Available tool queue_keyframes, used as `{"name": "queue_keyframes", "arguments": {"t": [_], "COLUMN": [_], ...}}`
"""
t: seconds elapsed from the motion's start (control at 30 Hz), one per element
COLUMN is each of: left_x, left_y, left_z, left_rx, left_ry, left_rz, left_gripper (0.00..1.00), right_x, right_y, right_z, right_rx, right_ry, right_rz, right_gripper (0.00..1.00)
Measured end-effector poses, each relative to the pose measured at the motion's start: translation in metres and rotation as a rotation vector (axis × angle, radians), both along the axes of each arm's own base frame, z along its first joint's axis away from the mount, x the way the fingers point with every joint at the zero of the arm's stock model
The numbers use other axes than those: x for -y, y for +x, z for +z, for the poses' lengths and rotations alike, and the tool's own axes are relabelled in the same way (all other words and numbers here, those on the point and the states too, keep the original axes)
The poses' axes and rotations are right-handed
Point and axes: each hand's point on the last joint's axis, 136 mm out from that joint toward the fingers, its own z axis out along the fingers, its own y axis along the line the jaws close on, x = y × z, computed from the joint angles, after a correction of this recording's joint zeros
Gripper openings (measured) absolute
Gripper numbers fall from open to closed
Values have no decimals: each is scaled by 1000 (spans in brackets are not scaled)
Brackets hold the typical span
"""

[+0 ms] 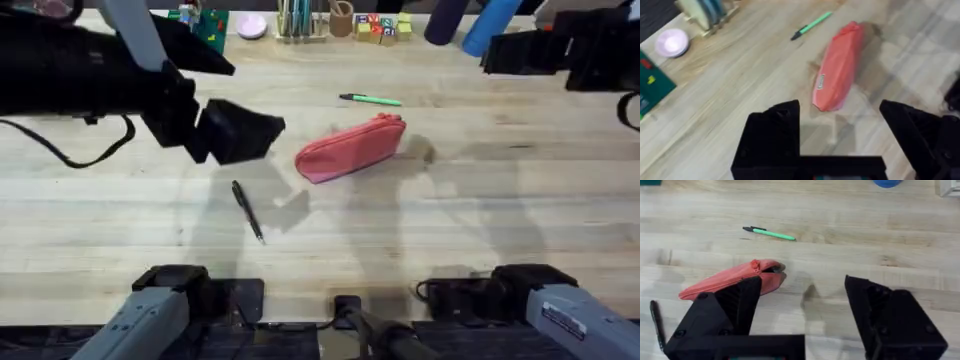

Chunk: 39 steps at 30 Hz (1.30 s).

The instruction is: Unzip the bag, pick up the pens from the table one at a time and place them inside, then zip the bag closed.

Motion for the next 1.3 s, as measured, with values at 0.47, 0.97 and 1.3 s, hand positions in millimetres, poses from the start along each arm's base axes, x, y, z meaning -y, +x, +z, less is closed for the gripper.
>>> {"name": "queue_keyframes", "arguments": {"t": [0.47, 0.97, 1.3], "left_x": [3, 5, 5], "left_y": [-5, -2, -9], "left_z": [0, -1, -45], "left_rx": [91, 126, 65], "left_ry": [65, 71, 98], "left_rz": [-128, -158, -214], "left_gripper": [992, 993, 993], "right_x": [0, 0, 0], "right_y": [0, 0, 0], "right_z": [0, 0, 0], "right_rx": [0, -1, -1], "right_ry": [0, 0, 0], "right_rz": [0, 0, 0], "right_gripper": [995, 996, 996]}}
